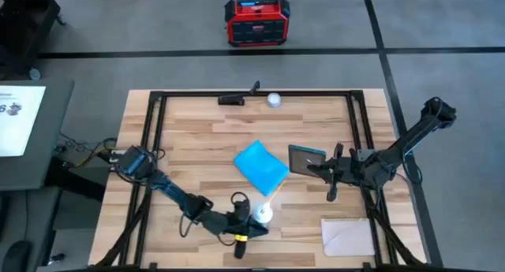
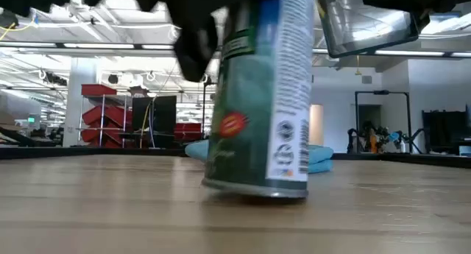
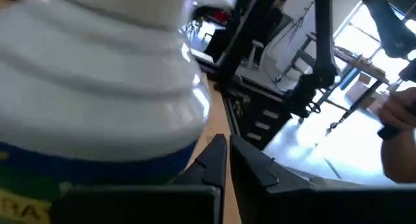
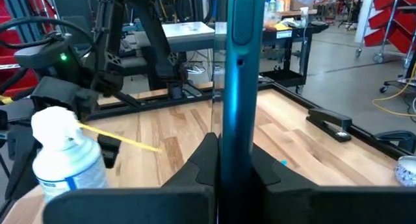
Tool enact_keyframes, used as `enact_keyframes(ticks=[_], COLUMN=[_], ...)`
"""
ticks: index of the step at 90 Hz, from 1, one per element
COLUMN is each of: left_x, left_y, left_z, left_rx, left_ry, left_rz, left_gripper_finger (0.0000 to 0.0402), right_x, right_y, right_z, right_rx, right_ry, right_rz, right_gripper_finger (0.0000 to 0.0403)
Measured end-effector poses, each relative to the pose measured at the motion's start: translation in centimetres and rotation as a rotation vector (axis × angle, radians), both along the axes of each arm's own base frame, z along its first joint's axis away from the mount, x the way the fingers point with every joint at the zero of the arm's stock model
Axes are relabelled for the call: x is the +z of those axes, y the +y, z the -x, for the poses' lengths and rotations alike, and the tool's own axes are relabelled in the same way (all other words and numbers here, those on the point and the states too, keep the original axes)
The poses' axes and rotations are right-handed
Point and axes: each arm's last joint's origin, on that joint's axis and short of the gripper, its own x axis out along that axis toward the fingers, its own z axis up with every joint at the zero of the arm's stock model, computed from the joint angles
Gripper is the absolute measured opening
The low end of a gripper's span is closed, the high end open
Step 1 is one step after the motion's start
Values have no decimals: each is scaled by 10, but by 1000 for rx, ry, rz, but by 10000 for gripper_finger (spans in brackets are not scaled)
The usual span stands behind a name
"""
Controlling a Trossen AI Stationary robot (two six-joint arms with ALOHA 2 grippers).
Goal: Apply microfiber cloth
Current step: Spray the back of the black tablet using the spray can
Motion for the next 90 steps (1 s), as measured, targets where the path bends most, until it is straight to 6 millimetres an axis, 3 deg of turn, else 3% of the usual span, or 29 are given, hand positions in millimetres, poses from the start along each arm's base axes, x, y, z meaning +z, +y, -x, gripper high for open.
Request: enact_keyframes(ticks=[16,50,90], left_x=[3,24,96], left_y=[8,4,1], left_z=[-7,-1,33], left_rx=[21,-30,-168], left_ry=[-23,-118,-192], left_rz=[-29,-73,-277], left_gripper_finger=[0,0,0], right_x=[0,1,4], right_y=[1,2,3], right_z=[0,1,1], right_rx=[6,14,33], right_ry=[-3,-8,-19], right_rz=[-2,-2,44], right_gripper_finger=[8,8,8])
